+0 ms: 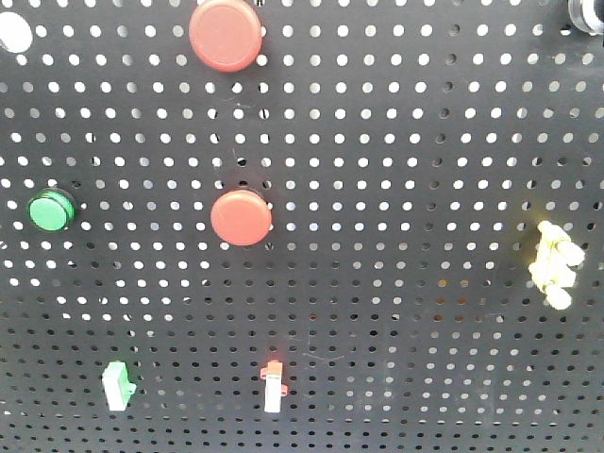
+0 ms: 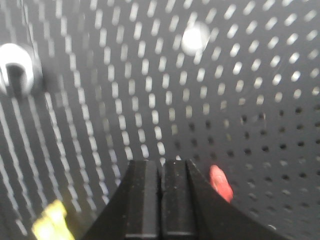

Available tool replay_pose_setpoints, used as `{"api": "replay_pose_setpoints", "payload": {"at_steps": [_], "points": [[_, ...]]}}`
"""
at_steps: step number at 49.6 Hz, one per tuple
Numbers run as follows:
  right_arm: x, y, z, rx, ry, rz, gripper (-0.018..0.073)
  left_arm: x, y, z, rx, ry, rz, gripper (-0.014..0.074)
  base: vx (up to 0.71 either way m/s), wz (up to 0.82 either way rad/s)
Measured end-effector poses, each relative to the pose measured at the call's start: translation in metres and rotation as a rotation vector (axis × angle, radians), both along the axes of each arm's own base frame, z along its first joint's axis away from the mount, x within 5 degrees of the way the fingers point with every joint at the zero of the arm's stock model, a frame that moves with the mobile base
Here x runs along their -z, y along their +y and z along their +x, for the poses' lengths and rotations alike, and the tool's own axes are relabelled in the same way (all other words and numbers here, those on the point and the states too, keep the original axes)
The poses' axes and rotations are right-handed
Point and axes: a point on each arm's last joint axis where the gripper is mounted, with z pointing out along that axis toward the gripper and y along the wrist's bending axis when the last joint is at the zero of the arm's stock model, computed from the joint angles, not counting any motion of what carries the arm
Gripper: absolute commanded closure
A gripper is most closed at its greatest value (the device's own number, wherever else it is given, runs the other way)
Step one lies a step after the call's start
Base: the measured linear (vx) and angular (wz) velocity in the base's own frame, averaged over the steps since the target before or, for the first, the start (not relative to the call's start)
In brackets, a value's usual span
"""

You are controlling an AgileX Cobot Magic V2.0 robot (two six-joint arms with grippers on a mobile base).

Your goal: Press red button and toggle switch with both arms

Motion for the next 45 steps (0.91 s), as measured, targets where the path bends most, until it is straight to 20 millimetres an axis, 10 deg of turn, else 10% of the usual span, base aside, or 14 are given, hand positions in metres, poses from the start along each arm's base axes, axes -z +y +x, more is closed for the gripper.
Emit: {"api": "replay_pose_setpoints", "payload": {"at_steps": [16, 45], "points": [[0.004, 0.0, 0.005, -0.001, 0.051, -0.038, 0.0562, -0.028, -0.069, 0.033, 0.289, -0.094, 0.041, 0.0594, 0.0, 0.0], [0.005, 0.0, 0.005, -0.002, 0.059, -0.038, 0.0562, -0.026, -0.095, 0.07, 0.256, -0.062, 0.014, 0.0594, 0.0, 0.0]]}}
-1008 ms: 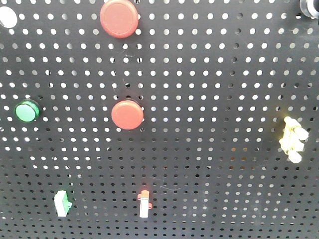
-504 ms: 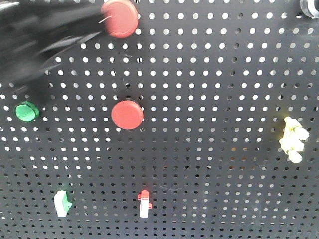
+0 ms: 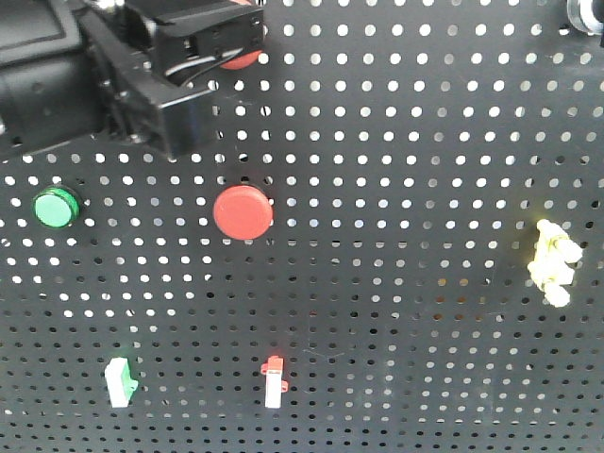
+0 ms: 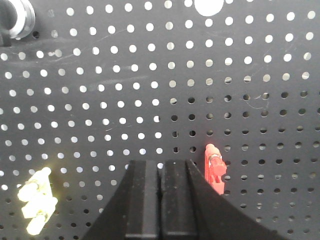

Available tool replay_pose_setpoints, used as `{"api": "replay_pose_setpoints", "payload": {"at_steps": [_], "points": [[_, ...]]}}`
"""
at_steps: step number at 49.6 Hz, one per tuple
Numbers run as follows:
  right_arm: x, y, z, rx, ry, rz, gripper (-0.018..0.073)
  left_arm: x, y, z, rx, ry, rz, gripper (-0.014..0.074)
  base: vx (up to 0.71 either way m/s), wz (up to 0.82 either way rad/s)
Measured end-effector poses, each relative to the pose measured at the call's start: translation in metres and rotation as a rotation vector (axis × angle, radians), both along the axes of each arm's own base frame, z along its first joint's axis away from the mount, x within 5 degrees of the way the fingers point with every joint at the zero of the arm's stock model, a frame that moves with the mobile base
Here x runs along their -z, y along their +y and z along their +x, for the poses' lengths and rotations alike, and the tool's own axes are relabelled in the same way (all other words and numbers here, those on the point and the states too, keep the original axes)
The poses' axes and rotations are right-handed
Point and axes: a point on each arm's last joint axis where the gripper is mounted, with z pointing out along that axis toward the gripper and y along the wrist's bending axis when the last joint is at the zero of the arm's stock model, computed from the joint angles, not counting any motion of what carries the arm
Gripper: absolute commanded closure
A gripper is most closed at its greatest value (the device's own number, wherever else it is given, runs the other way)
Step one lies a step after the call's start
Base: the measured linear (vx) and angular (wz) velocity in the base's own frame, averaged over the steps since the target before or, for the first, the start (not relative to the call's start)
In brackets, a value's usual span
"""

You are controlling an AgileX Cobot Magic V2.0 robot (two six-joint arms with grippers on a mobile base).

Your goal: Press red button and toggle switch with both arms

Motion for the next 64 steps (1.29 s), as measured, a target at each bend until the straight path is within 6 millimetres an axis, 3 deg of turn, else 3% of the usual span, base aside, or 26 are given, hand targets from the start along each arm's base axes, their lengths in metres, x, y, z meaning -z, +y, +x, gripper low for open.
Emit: {"api": "replay_pose_setpoints", "payload": {"at_steps": [10, 16, 24, 32, 40, 54, 64], "points": [[0.002, 0.001, 0.0, -0.015, 0.019, 0.012, 0.0562, -0.002, 0.007, -0.014, 0.034, -0.011, 0.013, 0.0594, 0.0, 0.0], [0.002, 0.006, 0.0, -0.063, 0.02, 0.004, 0.0562, 0.007, 0.02, -0.029, 0.021, -0.016, 0.027, 0.0594, 0.0, 0.0], [0.0, 0.017, -0.001, -0.185, -0.004, -0.032, 0.0562, 0.037, 0.043, -0.054, -0.022, 0.004, 0.029, 0.0594, 0.0, 0.0], [-0.013, 0.033, 0.008, -0.378, -0.034, -0.053, 0.0562, 0.084, 0.064, -0.078, -0.044, 0.058, 0.052, 0.0594, 0.0, 0.0], [-0.038, 0.046, 0.038, -0.56, -0.045, -0.017, 0.0562, 0.116, 0.081, -0.096, -0.067, 0.112, 0.017, 0.0594, 0.0, 0.0], [-0.076, 0.054, 0.101, -0.718, -0.006, 0.072, 0.0562, 0.12, 0.089, -0.102, -0.095, 0.109, -0.025, 0.0594, 0.0, 0.0], [-0.08, 0.053, 0.119, -0.727, 0.036, 0.104, 0.0562, 0.12, 0.089, -0.101, -0.102, 0.107, -0.03, 0.0594, 0.0, 0.0]]}}
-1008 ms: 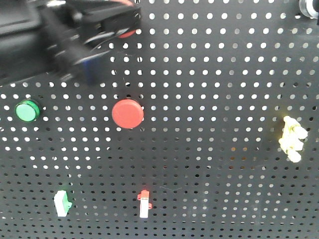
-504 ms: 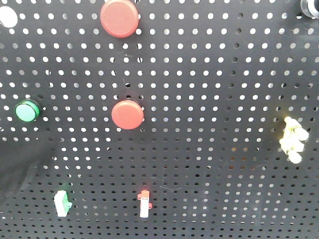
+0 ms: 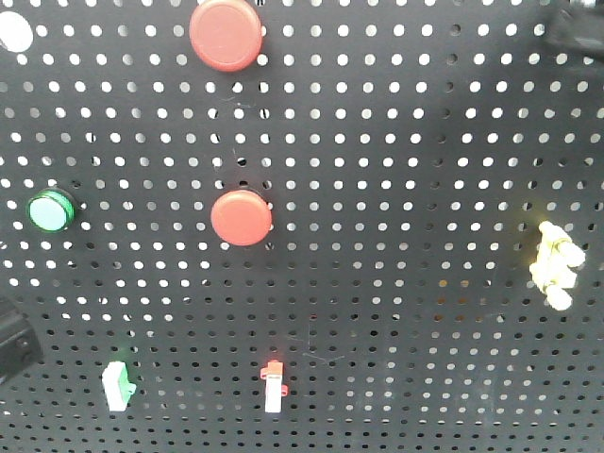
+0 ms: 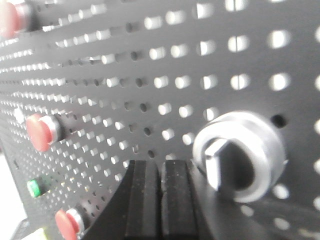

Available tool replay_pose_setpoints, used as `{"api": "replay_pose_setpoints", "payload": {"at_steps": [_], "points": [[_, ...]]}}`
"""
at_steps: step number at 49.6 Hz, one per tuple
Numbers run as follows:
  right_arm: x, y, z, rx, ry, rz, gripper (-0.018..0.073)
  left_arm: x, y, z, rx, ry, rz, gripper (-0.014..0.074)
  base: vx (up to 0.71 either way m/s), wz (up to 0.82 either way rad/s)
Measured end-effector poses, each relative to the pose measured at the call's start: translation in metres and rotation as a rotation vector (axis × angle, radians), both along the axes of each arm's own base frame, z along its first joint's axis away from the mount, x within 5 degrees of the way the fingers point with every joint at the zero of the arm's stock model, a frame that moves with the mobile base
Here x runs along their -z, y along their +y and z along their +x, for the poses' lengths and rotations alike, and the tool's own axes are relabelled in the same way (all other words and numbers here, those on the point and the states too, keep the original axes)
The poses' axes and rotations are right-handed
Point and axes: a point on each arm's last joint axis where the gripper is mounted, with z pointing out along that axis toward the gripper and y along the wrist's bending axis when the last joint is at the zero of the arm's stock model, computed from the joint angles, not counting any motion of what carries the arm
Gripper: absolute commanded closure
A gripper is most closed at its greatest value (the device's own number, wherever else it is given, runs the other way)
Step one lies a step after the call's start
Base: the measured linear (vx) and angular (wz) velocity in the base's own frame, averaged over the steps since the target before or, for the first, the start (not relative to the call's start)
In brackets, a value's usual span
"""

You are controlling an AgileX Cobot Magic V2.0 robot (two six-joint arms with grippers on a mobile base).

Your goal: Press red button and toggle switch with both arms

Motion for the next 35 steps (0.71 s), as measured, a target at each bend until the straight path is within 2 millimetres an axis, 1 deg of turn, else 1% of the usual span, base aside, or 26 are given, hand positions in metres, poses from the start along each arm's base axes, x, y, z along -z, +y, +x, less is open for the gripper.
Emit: {"api": "replay_pose_setpoints", "payload": {"at_steps": [12, 26, 35], "points": [[0.0033, -0.0011, 0.0016, 0.018, 0.012, -0.047, 0.0562, -0.0002, 0.0002, 0.0002, -0.003, -0.001, -0.002, 0.0594, 0.0, 0.0], [0.0042, -0.0077, -0.0023, 0.124, 0.003, -0.136, 0.0562, -0.0002, 0.0002, 0.0002, -0.003, -0.001, -0.002, 0.0594, 0.0, 0.0], [0.0045, -0.0093, -0.003, 0.147, 0.001, -0.154, 0.0562, -0.0002, 0.0002, 0.0002, -0.003, -0.001, -0.002, 0.0594, 0.0, 0.0]]}}
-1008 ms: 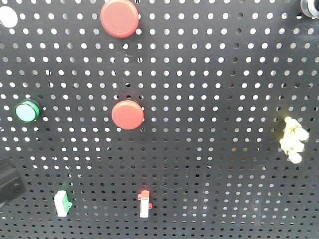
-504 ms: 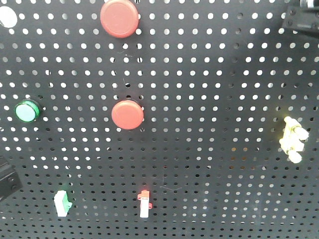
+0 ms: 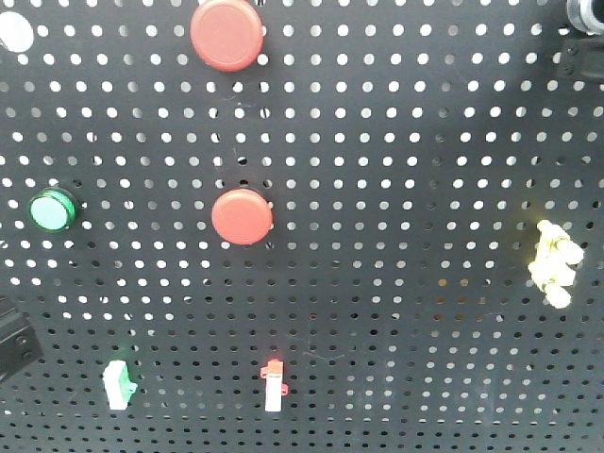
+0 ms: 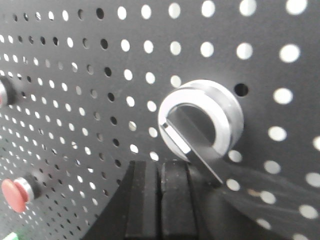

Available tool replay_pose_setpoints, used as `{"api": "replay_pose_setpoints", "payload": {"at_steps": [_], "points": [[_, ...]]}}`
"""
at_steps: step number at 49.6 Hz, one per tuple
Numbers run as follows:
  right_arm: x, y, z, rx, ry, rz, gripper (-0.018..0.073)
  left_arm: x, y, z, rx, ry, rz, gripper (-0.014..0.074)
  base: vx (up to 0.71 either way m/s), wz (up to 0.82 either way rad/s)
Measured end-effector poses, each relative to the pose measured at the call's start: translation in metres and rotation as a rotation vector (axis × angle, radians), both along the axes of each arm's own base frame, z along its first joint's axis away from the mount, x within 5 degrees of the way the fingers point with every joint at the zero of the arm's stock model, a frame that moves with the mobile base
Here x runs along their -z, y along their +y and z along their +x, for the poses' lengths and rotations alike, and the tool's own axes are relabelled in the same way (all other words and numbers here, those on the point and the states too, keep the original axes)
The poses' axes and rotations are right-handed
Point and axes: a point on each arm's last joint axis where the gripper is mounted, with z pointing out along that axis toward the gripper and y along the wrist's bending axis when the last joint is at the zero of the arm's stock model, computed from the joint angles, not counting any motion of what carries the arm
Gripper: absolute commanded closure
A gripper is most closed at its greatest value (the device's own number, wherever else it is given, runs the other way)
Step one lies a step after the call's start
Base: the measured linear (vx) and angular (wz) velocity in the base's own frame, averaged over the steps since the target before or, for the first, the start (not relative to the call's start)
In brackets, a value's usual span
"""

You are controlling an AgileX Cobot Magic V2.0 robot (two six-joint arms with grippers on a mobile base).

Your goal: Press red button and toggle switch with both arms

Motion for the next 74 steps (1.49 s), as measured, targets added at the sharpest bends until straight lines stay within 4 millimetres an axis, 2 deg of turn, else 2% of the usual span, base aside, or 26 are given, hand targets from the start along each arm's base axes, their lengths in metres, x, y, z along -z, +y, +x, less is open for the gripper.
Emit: {"api": "replay_pose_setpoints", "payload": {"at_steps": [11, 16, 21, 31, 34, 40, 46, 55, 62, 74], "points": [[0.006, -0.007, -0.004, 0.084, -0.021, -0.041, 0.0562, 0.0, 0.0, 0.0, -0.001, -0.003, 0.003, 0.0594, 0.0, 0.0], [0.018, -0.01, -0.023, 0.133, -0.053, -0.083, 0.0562, 0.002, 0.001, -0.001, -0.007, -0.02, 0.023, 0.0594, 0.0, 0.0], [0.044, -0.013, -0.055, 0.19, -0.104, -0.124, 0.0562, 0.017, 0.006, -0.004, -0.03, -0.019, 0.036, 0.0594, 0.0, 0.0], [0.115, -0.015, -0.119, 0.255, -0.18, -0.156, 0.0562, 0.076, 0.017, -0.019, -0.024, 0.059, 0.074, 0.0594, 0.0, 0.0], [0.14, -0.015, -0.131, 0.257, -0.178, -0.16, 0.0562, 0.096, 0.021, -0.026, -0.011, 0.078, 0.086, 0.0594, 0.0, 0.0], [0.179, -0.015, -0.152, 0.272, -0.213, -0.16, 0.0562, 0.121, 0.027, -0.035, -0.008, 0.089, 0.093, 0.0594, 0.0, 0.0], [0.205, -0.016, -0.16, 0.292, -0.239, -0.155, 0.0562, 0.135, 0.03, -0.034, -0.042, 0.094, 0.092, 0.0594, 0.0, 0.0], [0.226, -0.016, -0.158, 0.288, -0.211, -0.151, 0.0562, 0.14, 0.028, -0.035, -0.019, 0.114, 0.111, 0.0594, 0.0, 0.0], [0.234, -0.015, -0.155, 0.268, -0.174, -0.16, 0.0562, 0.142, 0.027, -0.037, 0.01, 0.129, 0.126, 0.0594, 0.0, 0.0], [0.234, -0.014, -0.155, 0.266, -0.172, -0.161, 0.0562, 0.142, 0.026, -0.037, 0.012, 0.13, 0.126, 0.0594, 0.0, 0.0]]}}
